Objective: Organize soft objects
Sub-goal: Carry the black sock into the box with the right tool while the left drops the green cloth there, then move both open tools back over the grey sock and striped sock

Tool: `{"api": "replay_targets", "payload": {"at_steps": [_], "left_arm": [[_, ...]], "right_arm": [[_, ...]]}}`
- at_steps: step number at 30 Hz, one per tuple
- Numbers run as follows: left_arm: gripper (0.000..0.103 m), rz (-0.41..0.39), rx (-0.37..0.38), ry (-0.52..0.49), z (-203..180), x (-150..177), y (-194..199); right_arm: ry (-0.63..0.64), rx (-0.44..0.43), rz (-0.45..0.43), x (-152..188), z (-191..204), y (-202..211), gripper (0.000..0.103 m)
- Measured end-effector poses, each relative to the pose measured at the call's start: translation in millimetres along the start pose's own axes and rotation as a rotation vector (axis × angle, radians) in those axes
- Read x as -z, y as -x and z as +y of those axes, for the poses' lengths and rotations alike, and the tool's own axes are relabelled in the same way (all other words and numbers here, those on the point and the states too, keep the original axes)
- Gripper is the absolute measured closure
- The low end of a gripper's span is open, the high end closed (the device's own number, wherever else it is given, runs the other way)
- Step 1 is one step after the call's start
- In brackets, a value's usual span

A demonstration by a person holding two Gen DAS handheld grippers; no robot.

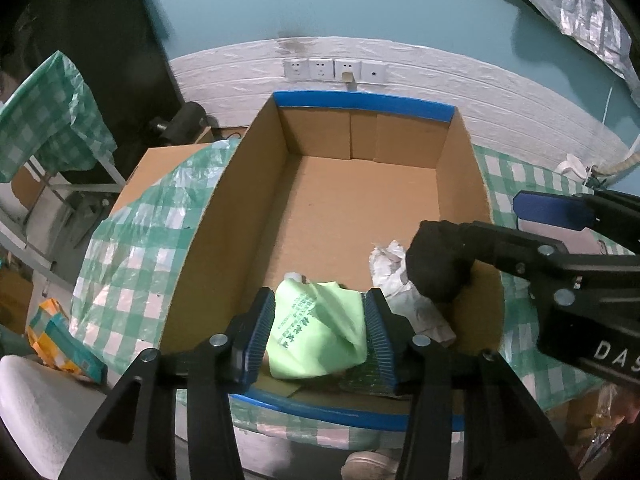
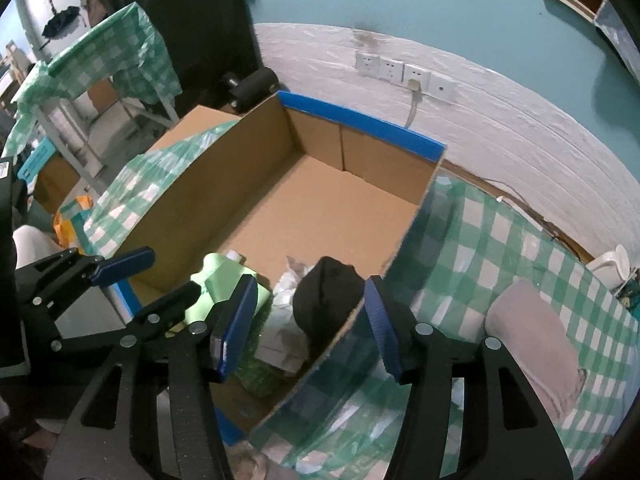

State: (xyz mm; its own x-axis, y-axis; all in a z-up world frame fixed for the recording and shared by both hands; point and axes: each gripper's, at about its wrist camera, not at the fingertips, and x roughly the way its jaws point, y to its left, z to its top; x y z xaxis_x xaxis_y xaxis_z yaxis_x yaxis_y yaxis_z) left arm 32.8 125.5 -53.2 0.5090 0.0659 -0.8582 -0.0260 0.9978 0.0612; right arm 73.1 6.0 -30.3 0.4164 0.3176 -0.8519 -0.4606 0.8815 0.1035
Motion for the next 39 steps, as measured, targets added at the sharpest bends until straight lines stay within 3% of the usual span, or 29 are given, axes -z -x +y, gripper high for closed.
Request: {"api": "replay_targets", "payload": {"at_steps": [28,39], "left_arm": [[0.055,-0.039,0.074,-0.109,-63.3,-8.6,20.8],[0.052,-0.041,0.106,-0.167,-101.0,-9.3,25.6]], "right_arm": [[-0.104,0.112,-0.022,40.4,-80.8,43.7,0.045],[-0.150,0.177,0.007,69.0,-131.5,64.4,0.045]]}}
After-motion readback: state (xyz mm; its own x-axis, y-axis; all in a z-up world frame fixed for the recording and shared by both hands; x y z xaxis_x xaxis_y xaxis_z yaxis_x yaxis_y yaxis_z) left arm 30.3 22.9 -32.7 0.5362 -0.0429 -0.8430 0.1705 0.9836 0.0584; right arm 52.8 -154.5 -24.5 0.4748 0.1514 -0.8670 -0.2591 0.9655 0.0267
